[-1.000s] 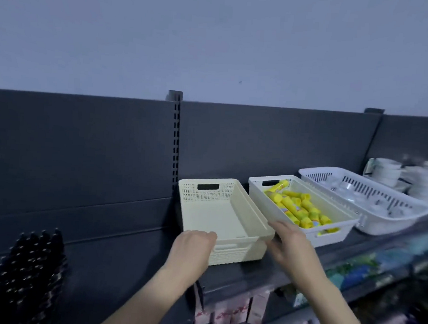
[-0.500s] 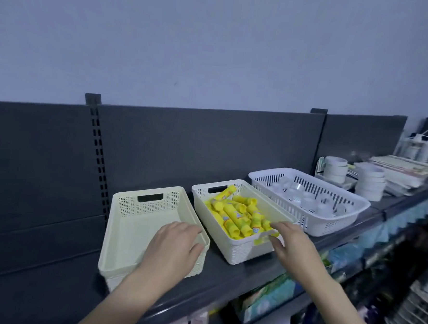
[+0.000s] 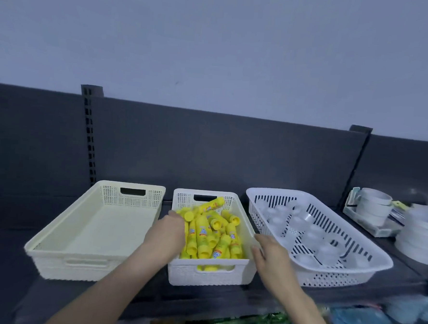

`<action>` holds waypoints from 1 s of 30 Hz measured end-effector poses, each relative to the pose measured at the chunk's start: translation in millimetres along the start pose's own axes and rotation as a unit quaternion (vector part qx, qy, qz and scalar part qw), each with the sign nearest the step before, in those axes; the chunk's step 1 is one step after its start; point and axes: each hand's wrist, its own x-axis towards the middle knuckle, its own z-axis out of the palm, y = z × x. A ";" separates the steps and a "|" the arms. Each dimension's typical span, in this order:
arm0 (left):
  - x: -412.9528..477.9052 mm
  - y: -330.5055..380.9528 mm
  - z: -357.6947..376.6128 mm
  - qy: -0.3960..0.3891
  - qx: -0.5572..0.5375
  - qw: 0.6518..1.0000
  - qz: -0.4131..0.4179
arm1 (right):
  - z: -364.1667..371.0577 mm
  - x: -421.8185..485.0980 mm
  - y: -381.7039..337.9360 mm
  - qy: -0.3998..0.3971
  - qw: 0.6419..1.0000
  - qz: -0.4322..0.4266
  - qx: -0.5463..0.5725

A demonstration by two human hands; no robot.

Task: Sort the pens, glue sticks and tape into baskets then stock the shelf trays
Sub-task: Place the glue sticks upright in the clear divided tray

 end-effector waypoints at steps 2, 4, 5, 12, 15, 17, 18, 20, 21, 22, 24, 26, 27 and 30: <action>1.8 0.0 -0.8 -0.010 -0.023 0.999 -0.025 | 1.7 7.4 2.0 -0.002 0.999 0.022 0.039; 1.4 0.2 -3.3 -0.025 -0.046 0.998 -0.036 | 6.0 16.2 4.8 -0.017 0.995 0.045 0.083; 0.4 1.2 -4.0 -0.027 -0.052 0.997 -0.040 | 8.2 19.7 5.2 -0.025 0.992 0.057 0.107; -3.8 4.0 -2.8 0.025 -0.060 0.996 -0.055 | 14.1 17.0 8.0 0.040 0.959 0.101 0.261; -17.1 8.7 -15.4 0.089 -0.067 0.992 -0.052 | 10.1 11.4 15.0 0.064 0.951 0.095 0.288; -29.4 11.1 -24.1 0.138 -0.081 0.986 -0.053 | 1.9 6.0 13.6 0.090 0.938 0.086 0.324; -36.3 11.1 -28.5 0.164 -0.089 0.981 -0.057 | -3.9 3.1 11.6 0.095 0.934 0.074 0.337; -52.0 9.5 -35.7 0.215 -0.100 0.969 -0.066 | -17.4 -4.2 6.6 0.089 0.927 0.047 0.361; -61.3 7.9 -39.0 0.241 -0.106 0.962 -0.067 | -24.2 -8.0 4.7 0.080 0.921 0.034 0.380; -71.7 6.5 -43.1 0.267 -0.114 0.955 -0.067 | -31.8 -11.8 2.0 0.070 0.915 0.017 0.397; -94.8 1.1 -52.5 0.302 -0.126 0.942 -0.077 | -45.2 -18.6 -4.8 0.036 0.905 -0.023 0.423; -120.7 -8.2 -61.4 0.331 -0.130 0.929 -0.100 | -55.8 -29.1 -18.2 0.006 0.889 -0.059 0.454; -134.5 -14.8 -65.5 0.346 -0.131 0.922 -0.113 | -57.6 -34.1 -26.6 -0.009 0.882 -0.077 0.465; -176.4 -39.4 -77.1 0.374 -0.111 0.906 -0.162 | -54.6 -50.0 -55.5 -0.062 0.856 -0.113 0.501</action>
